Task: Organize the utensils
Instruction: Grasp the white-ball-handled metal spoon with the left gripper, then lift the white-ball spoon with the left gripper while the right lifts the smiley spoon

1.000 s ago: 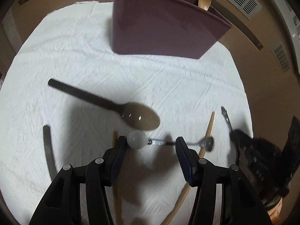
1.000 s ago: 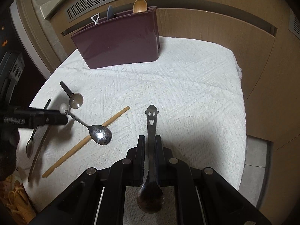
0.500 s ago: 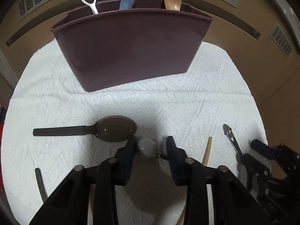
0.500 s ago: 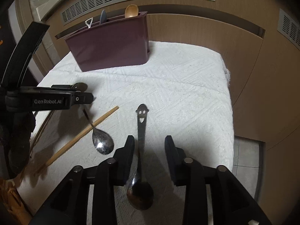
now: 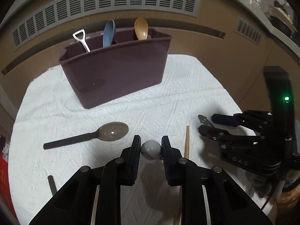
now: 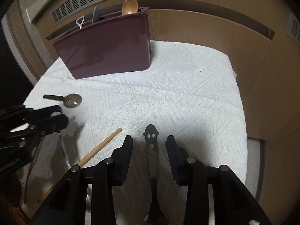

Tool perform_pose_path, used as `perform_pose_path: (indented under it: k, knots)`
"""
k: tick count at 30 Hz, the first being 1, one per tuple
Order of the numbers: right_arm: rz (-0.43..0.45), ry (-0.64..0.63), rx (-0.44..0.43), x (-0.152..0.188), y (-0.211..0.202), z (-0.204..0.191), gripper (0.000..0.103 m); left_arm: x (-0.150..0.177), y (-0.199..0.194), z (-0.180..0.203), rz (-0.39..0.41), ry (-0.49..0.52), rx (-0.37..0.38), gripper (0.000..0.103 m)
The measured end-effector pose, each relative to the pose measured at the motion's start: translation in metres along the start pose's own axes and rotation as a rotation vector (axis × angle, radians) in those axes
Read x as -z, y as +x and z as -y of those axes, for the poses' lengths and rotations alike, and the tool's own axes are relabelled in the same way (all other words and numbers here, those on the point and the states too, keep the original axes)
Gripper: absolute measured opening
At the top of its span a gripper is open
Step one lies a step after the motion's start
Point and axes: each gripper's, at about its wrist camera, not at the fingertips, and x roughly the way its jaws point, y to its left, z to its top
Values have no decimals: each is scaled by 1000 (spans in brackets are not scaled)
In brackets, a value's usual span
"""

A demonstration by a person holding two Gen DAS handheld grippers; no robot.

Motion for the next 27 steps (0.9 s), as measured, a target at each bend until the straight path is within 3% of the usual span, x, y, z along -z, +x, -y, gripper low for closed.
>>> perform_pose_path:
  k: [1,3,10,19,20,22,27]
  knots:
    - [-6,-28,21,1,0,-5,34,2,-3,0,8,4,4,23]
    - [-7,-55,46,3,-1,-8,11,6,-10,-3,22,-1,17,23]
    - [13,-61,43,17,-27,-14,11,17,-38,-8,77,1,30,23]
    - [163,-55,34,33,-97,-31,11,29,-88,14,186,40,41,23]
    - [179,-52,33,34,-103,-32,3,30,-95,17,199,44,43,23]
    - [219,-45,19,38,-120,-34,3,31,-107,21,218,55,40,23]
    - [299,-76,29,45,-148,-44,3,30,-130,30,262,97,-16,23]
